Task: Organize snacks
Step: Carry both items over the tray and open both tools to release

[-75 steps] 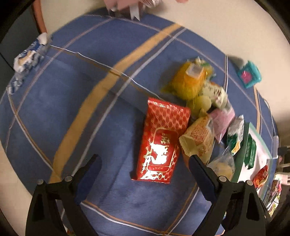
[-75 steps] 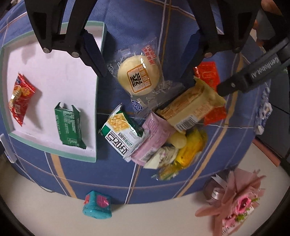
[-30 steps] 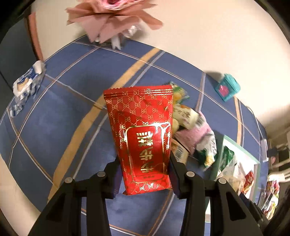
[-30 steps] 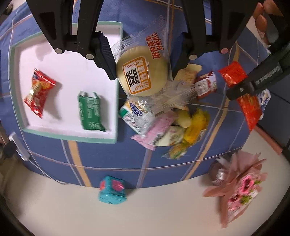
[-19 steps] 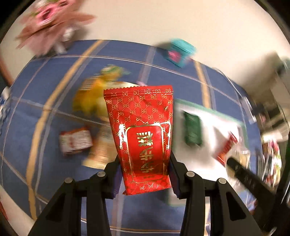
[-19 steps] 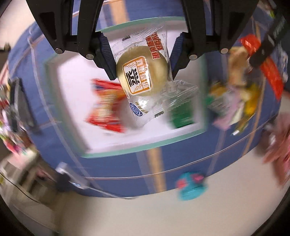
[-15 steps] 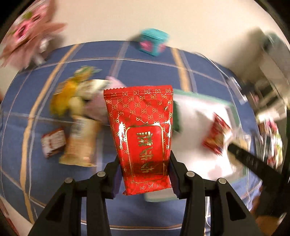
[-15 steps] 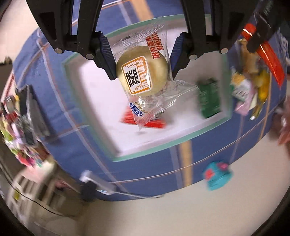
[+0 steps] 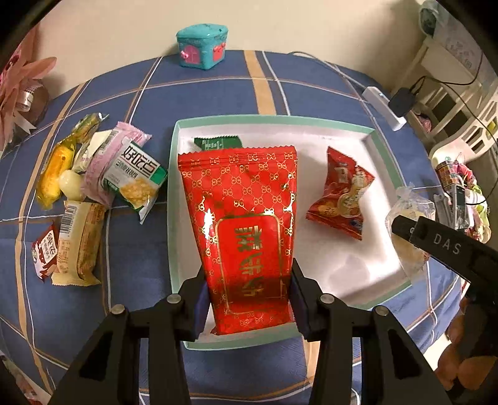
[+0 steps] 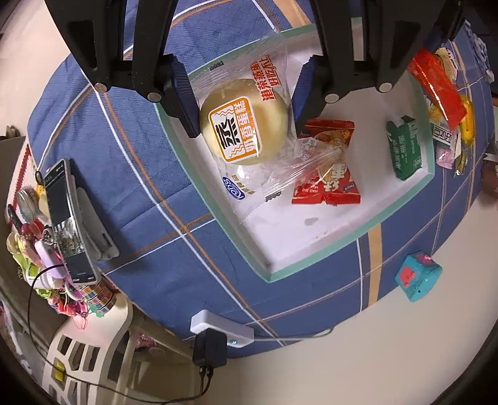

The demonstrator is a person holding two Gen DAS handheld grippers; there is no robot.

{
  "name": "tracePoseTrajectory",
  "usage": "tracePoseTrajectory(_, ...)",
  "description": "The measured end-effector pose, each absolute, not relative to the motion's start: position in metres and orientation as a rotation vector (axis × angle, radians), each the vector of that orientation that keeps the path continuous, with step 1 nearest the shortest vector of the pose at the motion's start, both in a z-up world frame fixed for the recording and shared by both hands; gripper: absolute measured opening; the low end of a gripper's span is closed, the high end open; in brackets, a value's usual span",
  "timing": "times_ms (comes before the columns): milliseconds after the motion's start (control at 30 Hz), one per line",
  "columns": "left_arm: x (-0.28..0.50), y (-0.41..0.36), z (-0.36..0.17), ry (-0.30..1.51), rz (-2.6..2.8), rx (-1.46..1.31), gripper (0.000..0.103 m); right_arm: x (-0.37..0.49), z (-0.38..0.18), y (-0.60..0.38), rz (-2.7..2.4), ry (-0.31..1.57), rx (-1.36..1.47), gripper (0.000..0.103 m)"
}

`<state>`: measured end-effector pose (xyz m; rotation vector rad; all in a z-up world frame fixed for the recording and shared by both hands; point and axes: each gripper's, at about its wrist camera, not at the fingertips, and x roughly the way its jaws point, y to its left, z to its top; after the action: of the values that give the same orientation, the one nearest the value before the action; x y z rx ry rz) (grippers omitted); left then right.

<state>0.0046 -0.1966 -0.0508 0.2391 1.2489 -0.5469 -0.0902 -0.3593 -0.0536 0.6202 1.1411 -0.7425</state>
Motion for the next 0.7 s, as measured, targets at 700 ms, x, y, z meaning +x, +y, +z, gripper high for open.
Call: tracePoseTrajectory(700, 0.034, -0.243, -0.037, 1.128, -0.565, 0.229, 0.047, -0.059, -0.046, -0.377, -0.73, 1.009, 0.563, 0.059)
